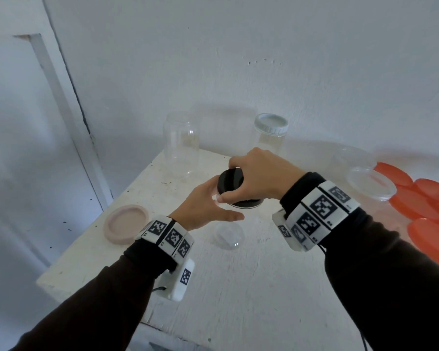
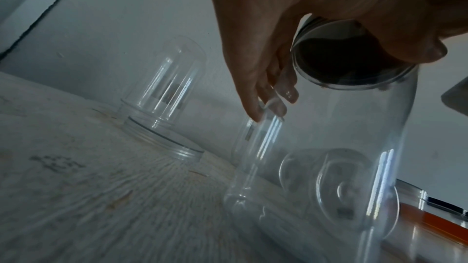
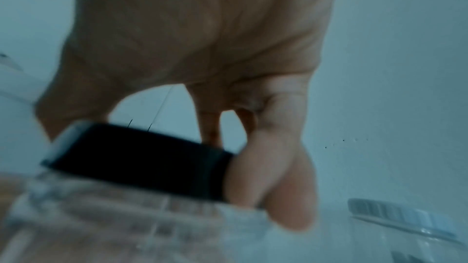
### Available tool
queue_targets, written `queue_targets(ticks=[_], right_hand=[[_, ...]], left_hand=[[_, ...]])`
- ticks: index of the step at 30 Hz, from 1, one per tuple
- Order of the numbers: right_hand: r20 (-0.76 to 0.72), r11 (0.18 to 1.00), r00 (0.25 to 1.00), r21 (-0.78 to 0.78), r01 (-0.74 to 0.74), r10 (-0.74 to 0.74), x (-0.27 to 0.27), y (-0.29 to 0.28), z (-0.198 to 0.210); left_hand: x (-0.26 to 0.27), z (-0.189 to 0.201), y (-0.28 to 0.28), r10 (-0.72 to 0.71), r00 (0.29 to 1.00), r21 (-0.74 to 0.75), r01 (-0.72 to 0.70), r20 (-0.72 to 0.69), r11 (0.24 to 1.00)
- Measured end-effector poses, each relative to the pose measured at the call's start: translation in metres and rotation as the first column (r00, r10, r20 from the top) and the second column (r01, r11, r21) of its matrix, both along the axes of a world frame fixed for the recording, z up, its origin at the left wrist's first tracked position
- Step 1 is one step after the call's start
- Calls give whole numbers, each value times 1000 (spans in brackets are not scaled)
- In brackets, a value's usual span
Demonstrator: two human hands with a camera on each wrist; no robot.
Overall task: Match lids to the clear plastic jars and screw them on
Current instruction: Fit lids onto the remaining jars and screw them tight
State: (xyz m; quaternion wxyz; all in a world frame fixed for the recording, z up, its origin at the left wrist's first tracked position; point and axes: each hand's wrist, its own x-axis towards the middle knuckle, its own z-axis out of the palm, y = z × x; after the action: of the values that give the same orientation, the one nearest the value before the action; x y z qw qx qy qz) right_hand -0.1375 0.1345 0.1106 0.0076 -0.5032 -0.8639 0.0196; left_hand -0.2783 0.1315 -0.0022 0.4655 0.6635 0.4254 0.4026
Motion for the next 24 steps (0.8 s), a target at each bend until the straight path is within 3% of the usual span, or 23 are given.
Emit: queue_targets(ticks=[2, 4, 6, 7, 9, 11, 14, 15, 19, 21, 24], right_hand=[[63, 999, 998, 49, 18, -21, 1, -1, -1], [127, 994, 991, -106, -27, 40, 6, 2, 5], [67, 945, 989, -308, -108, 134, 10, 4, 13], [34, 934, 988, -332, -134, 154, 11, 5, 15], [14, 960, 992, -254, -115, 122, 8, 5, 12], [51, 995, 997, -82, -56, 61, 2, 2, 3], [105, 996, 994, 84, 6, -15, -4, -2, -3], [132, 998, 991, 61, 5, -13, -3, -1, -1], [100, 933, 987, -350, -87, 129, 7, 3, 16], [52, 946, 993, -313, -83, 105, 8, 4, 15], [46, 997, 999, -71, -7, 10, -2, 0, 3]], left_hand=[[-1, 0, 1, 0, 1000, -11, 0, -7, 1000], [-2, 2, 2, 10, 999, -2, -10, -44, 1000], [-2, 3, 2, 11, 996, 23, -9, -86, 1000], [-2, 4, 2, 10, 995, 34, -7, -99, 999], [-1, 3, 1, 10, 996, 33, -7, -92, 999], [-1, 1, 1, 12, 998, 22, -10, -60, 1000], [-1, 0, 1, 14, 999, 21, -14, -42, 1000], [-2, 0, 1, 14, 999, 21, -13, -44, 1000], [-2, 1, 2, 16, 994, 45, -11, -104, 999], [-1, 1, 2, 16, 994, 52, -11, -104, 999], [0, -1, 1, 17, 998, 38, -15, -67, 999]])
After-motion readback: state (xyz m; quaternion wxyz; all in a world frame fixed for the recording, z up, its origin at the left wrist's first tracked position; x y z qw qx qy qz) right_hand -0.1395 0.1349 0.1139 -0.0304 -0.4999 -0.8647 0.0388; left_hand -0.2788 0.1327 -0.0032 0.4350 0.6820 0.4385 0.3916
